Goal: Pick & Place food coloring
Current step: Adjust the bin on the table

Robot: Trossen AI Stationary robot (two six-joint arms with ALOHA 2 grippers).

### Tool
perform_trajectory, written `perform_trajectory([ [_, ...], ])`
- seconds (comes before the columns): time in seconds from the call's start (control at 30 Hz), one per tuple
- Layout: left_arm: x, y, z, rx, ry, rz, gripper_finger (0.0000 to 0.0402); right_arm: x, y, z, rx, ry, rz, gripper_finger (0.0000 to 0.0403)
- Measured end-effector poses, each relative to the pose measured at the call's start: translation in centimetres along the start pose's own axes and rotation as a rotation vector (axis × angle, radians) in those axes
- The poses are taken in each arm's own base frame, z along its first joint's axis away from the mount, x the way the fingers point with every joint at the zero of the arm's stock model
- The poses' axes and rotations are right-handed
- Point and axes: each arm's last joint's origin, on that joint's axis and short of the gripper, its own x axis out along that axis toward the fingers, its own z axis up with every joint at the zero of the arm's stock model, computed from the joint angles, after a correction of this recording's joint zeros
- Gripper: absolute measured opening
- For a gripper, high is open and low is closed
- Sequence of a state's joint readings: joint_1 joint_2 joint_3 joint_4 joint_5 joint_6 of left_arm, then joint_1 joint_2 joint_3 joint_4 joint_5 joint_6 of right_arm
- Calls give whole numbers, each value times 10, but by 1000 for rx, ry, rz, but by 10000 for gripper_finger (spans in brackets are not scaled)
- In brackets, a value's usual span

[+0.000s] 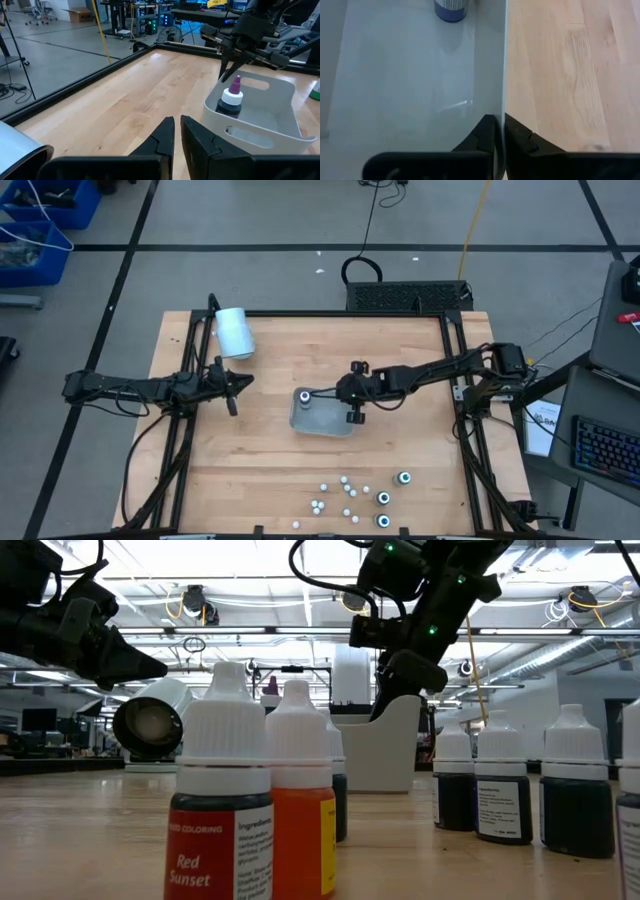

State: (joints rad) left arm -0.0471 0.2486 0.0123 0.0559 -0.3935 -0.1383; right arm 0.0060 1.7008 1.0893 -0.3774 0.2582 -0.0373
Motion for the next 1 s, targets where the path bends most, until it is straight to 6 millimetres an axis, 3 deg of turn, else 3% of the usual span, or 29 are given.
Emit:
perform_trajectory([
  [0.77, 0, 0, 0, -3, 1, 0, 37, -1, -3, -3, -94, 23, 46, 8],
  [1.0, 0, 0, 0, -3, 0, 0, 37, 1, -3, 0, -101, -17, 45, 47],
])
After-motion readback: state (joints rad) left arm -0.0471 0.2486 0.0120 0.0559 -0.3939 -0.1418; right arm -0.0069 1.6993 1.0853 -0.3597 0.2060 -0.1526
